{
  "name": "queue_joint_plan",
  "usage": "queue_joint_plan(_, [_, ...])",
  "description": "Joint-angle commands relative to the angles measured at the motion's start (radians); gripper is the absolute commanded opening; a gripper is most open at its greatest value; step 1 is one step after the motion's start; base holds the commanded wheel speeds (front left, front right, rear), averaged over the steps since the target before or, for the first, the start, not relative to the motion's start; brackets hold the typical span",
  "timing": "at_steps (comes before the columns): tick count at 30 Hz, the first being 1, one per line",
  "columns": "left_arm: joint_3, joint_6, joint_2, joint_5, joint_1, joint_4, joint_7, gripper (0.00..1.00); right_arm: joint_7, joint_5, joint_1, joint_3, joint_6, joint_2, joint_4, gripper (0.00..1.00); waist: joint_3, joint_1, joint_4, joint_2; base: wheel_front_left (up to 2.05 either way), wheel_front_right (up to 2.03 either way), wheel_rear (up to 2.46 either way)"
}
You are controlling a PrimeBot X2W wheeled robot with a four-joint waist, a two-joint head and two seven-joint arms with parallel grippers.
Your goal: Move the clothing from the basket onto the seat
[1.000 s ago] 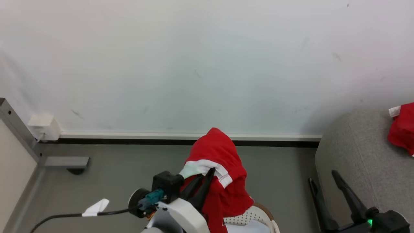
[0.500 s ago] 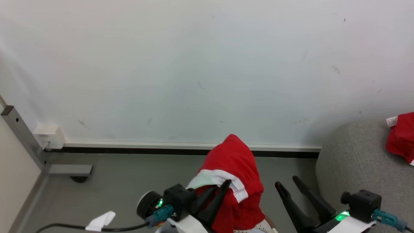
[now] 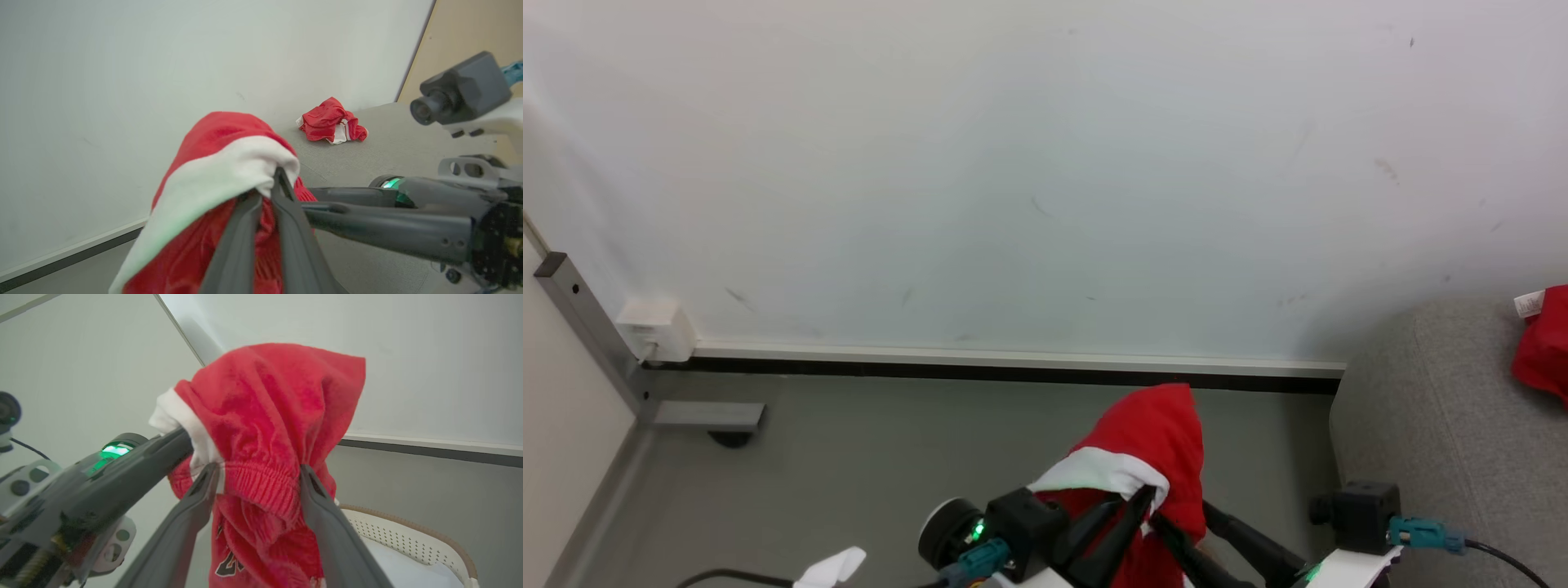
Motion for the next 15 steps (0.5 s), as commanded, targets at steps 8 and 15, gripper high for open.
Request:
queue_joint_plan(8, [-0.015,-0.022,-0.029,-0.023,-0.018,0.019,0.000,0.00,-0.039,-0.018,-0.078,0.093,-0.003,-0.017,0.058,0.97,0.006,0.0000,0.007,0.0000,0.00,0.00,0.00])
queue_joint_plan(15, [-0.021,-0.026,-0.042,-0.038,-0.016,0.036,-0.001,0.00,-0.111,-0.052,-0.129,0.135,-0.003,-0.023,0.096,0.00,0.010,0.0000,0.005,0.0000,0.00,0.00,0.00])
